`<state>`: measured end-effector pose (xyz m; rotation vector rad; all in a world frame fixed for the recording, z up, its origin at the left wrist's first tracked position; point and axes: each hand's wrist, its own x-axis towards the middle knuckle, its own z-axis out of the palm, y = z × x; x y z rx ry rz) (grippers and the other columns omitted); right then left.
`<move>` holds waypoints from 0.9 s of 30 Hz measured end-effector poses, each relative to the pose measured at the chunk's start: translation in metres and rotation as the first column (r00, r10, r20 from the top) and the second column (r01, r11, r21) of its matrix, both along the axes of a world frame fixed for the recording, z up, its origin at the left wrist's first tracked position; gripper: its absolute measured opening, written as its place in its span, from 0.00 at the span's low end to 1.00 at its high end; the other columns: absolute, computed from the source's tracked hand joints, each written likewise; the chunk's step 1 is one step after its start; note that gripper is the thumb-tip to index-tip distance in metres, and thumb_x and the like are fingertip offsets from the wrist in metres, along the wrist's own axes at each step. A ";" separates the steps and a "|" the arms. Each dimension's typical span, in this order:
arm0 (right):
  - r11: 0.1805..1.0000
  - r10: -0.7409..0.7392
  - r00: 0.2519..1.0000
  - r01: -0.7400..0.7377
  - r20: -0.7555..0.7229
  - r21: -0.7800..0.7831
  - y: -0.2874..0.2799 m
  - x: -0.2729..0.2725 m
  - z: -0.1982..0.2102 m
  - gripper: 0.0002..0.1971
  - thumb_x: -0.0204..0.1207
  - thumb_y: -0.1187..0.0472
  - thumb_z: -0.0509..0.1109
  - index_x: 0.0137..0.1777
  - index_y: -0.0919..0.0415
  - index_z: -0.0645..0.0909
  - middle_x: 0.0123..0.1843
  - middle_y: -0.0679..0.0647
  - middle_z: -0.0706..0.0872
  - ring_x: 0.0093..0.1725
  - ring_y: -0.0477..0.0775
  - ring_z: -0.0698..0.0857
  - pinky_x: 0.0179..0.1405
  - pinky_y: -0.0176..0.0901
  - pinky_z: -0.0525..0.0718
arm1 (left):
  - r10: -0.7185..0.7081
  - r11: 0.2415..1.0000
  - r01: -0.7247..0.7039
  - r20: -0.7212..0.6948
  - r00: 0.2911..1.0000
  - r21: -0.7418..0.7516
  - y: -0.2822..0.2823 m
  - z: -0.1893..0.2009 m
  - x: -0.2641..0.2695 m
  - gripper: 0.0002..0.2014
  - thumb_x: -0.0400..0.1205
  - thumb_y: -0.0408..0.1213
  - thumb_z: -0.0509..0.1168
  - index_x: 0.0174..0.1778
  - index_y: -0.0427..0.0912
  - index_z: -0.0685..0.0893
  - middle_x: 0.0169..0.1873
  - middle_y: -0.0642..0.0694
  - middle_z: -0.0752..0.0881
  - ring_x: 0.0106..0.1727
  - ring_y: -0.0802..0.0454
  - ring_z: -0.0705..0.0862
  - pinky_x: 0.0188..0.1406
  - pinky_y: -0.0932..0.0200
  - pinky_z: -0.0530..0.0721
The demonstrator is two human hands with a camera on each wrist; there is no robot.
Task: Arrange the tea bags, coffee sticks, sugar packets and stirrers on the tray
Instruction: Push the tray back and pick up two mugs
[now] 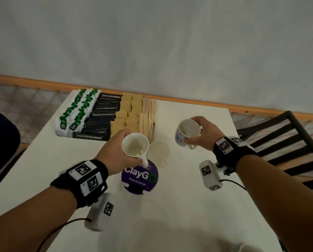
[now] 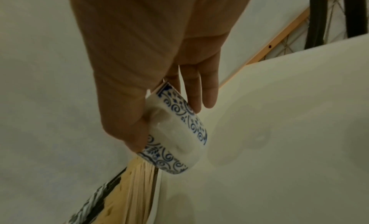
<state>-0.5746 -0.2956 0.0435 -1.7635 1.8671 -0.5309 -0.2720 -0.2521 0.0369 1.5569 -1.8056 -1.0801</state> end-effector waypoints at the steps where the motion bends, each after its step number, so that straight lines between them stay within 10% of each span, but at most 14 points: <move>1: 1.000 -0.006 1.000 0.006 -0.005 0.013 -0.010 0.009 -0.005 0.37 0.57 0.54 0.84 0.67 0.50 0.73 0.59 0.49 0.82 0.55 0.52 0.81 0.50 0.43 0.80 | -0.004 1.000 0.004 -0.002 1.000 0.001 -0.008 -0.001 0.009 0.39 0.57 0.43 0.85 0.61 0.59 0.72 0.53 0.61 0.80 0.53 0.59 0.81 0.49 0.57 0.81; 8: 0.996 -0.054 0.999 0.053 0.006 0.076 -0.061 0.039 -0.031 0.36 0.61 0.56 0.83 0.69 0.51 0.70 0.58 0.49 0.79 0.54 0.52 0.79 0.41 0.35 0.75 | 0.005 1.000 -0.005 -0.034 0.999 -0.009 -0.045 -0.020 0.046 0.38 0.58 0.43 0.85 0.60 0.61 0.74 0.54 0.62 0.80 0.53 0.63 0.81 0.53 0.52 0.85; 20: 0.989 -0.065 0.998 0.065 0.002 0.134 -0.070 0.031 -0.044 0.49 0.59 0.50 0.84 0.78 0.47 0.61 0.64 0.46 0.78 0.60 0.53 0.81 0.63 0.49 0.79 | -0.010 1.000 0.010 -0.079 0.997 -0.006 -0.073 -0.025 0.027 0.37 0.60 0.42 0.84 0.60 0.62 0.72 0.54 0.60 0.81 0.53 0.60 0.82 0.50 0.56 0.84; 27: 0.948 -0.056 0.969 0.127 -0.241 0.291 -0.059 0.021 -0.028 0.24 0.69 0.37 0.71 0.40 0.60 0.85 0.37 0.55 0.89 0.33 0.48 0.83 0.42 0.46 0.84 | -0.016 1.000 0.014 -0.102 0.995 -0.015 -0.082 -0.018 0.009 0.36 0.60 0.40 0.84 0.60 0.59 0.72 0.51 0.61 0.81 0.50 0.61 0.82 0.45 0.64 0.80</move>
